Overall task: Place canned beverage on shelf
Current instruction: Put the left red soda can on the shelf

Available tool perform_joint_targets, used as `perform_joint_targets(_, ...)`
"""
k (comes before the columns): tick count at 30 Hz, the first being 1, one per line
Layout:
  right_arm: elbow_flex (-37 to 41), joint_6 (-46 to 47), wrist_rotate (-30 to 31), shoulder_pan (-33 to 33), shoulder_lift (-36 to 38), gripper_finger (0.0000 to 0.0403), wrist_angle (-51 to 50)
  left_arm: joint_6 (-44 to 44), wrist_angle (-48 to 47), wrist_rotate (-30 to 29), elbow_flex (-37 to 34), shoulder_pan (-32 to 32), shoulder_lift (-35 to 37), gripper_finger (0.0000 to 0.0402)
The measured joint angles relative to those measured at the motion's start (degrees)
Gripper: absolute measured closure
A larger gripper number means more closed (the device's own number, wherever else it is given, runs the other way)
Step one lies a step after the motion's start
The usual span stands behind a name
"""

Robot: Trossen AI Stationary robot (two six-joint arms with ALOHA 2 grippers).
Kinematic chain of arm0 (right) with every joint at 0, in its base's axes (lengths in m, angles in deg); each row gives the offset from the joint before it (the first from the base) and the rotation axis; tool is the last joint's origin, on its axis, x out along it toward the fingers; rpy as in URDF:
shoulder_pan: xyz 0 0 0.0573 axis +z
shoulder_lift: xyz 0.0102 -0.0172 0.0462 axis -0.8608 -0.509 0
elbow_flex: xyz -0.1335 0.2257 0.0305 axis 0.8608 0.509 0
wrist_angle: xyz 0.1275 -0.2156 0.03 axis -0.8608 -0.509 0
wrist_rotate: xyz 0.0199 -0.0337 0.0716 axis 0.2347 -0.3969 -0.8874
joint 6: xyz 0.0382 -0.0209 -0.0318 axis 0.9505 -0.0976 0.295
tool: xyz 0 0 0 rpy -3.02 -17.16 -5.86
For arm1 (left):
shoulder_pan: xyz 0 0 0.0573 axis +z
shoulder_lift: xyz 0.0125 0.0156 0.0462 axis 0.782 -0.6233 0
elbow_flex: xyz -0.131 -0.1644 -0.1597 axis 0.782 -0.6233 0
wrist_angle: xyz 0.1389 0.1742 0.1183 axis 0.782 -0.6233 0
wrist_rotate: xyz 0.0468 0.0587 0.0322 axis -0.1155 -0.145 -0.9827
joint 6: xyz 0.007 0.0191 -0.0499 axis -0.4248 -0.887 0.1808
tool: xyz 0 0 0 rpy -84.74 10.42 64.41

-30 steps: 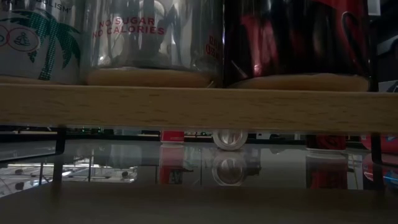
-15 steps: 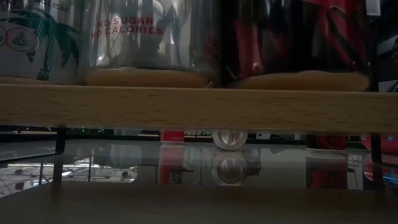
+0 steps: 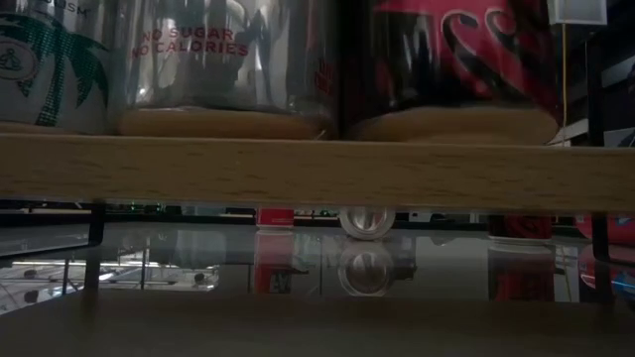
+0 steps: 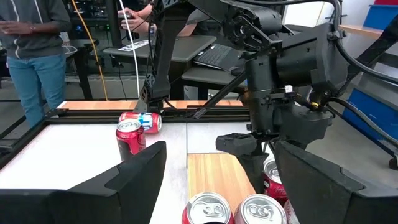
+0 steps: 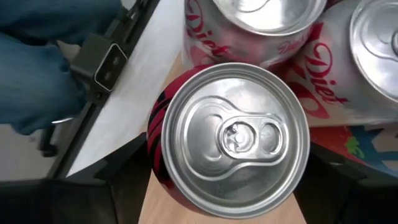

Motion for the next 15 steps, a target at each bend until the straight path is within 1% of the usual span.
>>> perform_joint_targets(4, 0.0, 0.0, 2.3, 1.0, 0.0, 0.0091, -0.1, -0.2, 0.0, 0.0, 0.0, 0.0, 0.0, 0.0108)
perform_joint_targets(15, 0.0, 0.0, 2.4, 1.1, 0.0, 0.0091, 0.0, -0.2, 0.0, 0.0, 0.0, 0.0, 0.0, 0.0108)
